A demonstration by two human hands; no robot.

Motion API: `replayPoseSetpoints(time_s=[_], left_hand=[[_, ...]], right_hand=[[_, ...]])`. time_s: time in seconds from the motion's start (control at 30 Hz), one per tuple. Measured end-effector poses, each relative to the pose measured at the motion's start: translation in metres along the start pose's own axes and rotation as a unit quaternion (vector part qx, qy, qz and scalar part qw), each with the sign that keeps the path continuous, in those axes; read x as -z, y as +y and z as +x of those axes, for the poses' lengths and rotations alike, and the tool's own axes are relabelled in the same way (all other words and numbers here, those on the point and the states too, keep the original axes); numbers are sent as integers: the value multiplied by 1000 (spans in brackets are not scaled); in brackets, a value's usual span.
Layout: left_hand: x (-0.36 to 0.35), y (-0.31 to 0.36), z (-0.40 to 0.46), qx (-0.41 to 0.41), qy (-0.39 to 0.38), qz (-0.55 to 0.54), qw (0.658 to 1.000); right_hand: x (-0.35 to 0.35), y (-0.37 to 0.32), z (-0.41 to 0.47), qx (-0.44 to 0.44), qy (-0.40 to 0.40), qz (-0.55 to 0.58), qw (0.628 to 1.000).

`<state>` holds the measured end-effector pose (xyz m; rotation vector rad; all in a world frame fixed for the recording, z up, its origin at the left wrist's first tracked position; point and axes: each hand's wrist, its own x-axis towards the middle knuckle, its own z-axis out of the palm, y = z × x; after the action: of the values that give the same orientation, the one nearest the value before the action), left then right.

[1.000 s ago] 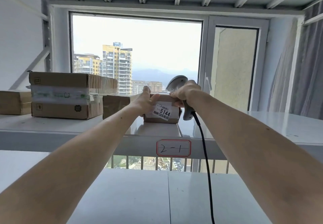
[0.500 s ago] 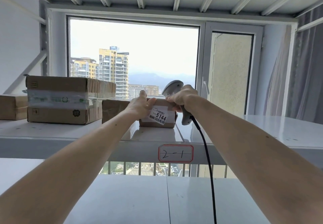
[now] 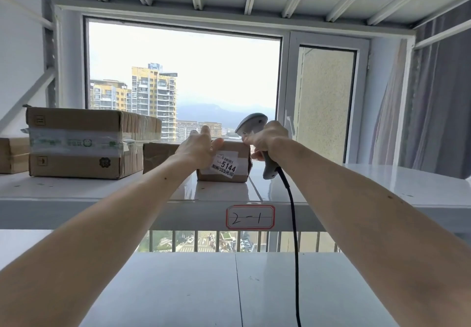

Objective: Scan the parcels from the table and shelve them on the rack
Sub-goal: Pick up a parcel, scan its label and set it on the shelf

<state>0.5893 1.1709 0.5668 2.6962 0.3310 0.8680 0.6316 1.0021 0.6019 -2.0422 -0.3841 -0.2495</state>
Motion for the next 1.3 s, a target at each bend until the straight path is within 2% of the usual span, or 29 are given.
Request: replayPoseSetpoints(time_s=[0.1,0.3,0.47,0.6,0.8,0.9,1.03,1.17,1.3], left_hand=[[9,5,-7,-32,22,53,998],[16,30,-35,-96,36,82,991],[5,69,-82,-207,52,9,977],[-18,105,-122,-285,68,-69,954],[-62,186,-182,-379,6,-178,908],[-80,235,-216,-397,-27,-216,891],[-107,303,-267,-438,-93,-295,844],[-134,379,-331,-444,-164,-302,827],[-163,455,-410,-483,-233,-328,778]], right_hand=[[12,3,-10,13,22,-1,1000],[38,16,-44,34,82,-11,996],[72,46,-91,63,153,-21,986],[111,77,-144,42,206,-36,977],[181,128,-230,-23,302,-75,950],[220,157,-275,-68,345,-88,932],[274,197,-339,-123,397,-105,904],[327,234,-411,-172,447,-112,871],[383,270,-492,-228,491,-119,832]])
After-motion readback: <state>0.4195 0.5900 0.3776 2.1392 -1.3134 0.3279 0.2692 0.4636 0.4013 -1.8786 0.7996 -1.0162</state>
